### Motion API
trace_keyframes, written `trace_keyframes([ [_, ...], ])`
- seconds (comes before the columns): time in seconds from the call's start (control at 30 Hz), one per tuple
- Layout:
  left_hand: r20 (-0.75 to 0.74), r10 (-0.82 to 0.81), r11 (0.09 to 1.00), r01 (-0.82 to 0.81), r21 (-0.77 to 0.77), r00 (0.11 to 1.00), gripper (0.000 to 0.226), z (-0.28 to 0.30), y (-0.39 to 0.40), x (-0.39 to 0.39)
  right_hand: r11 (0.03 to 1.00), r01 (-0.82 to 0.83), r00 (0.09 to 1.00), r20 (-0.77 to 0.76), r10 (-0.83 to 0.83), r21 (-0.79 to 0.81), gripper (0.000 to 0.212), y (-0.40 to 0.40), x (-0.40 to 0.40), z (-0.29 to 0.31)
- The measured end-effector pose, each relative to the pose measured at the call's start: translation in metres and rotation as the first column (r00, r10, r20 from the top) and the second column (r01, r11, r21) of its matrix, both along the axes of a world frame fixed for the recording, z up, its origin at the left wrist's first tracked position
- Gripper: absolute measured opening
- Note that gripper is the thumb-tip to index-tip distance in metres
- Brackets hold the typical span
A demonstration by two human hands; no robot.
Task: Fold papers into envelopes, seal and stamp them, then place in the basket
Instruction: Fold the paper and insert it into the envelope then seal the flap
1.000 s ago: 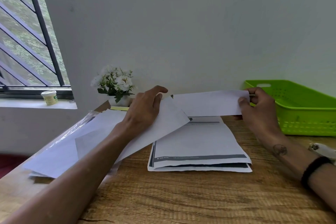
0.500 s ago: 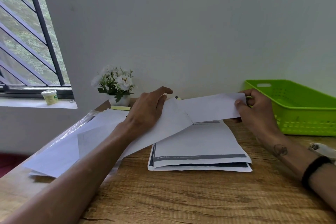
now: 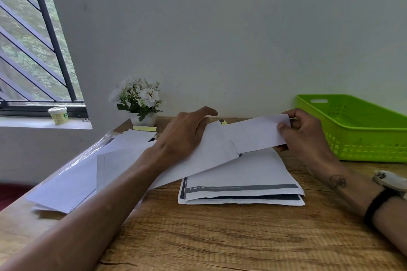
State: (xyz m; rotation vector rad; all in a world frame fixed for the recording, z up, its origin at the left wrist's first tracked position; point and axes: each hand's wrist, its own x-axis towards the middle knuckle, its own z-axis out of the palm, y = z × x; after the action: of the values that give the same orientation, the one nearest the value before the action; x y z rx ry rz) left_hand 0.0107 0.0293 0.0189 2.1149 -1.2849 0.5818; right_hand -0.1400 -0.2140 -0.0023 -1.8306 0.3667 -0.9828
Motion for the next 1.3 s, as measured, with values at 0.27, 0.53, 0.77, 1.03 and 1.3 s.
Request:
trace_keyframes([
  [0.27,0.015,0.002,1.0,-0.002,0.013,1.0,0.029,0.002,-0.001,-0.003,0.997,-0.069,0.996,-0.051,0.067,-0.046,0.017,0.013,-0.002,0.001],
  [0.53,-0.007,0.004,1.0,-0.004,0.024,1.0,0.03,0.002,-0.003,-0.009,0.995,-0.084,0.996,-0.027,0.086,0.062,0.013,0.023,0.001,-0.002],
  [0.77,0.001,0.021,0.999,-0.021,0.035,1.0,0.029,0.0,-0.003,-0.009,0.986,-0.137,0.987,-0.076,0.145,0.092,0.015,0.03,-0.001,-0.002],
  [1.03,0.027,0.075,0.993,-0.077,0.094,0.997,0.031,-0.004,-0.002,-0.005,0.99,-0.134,0.991,-0.008,0.135,0.039,0.017,0.04,-0.005,0.009],
  [1.3,-0.005,0.039,0.998,-0.039,0.057,0.999,0.054,0.003,0.001,-0.018,0.952,-0.115,0.992,0.089,0.093,0.285,0.01,0.035,-0.005,0.009],
])
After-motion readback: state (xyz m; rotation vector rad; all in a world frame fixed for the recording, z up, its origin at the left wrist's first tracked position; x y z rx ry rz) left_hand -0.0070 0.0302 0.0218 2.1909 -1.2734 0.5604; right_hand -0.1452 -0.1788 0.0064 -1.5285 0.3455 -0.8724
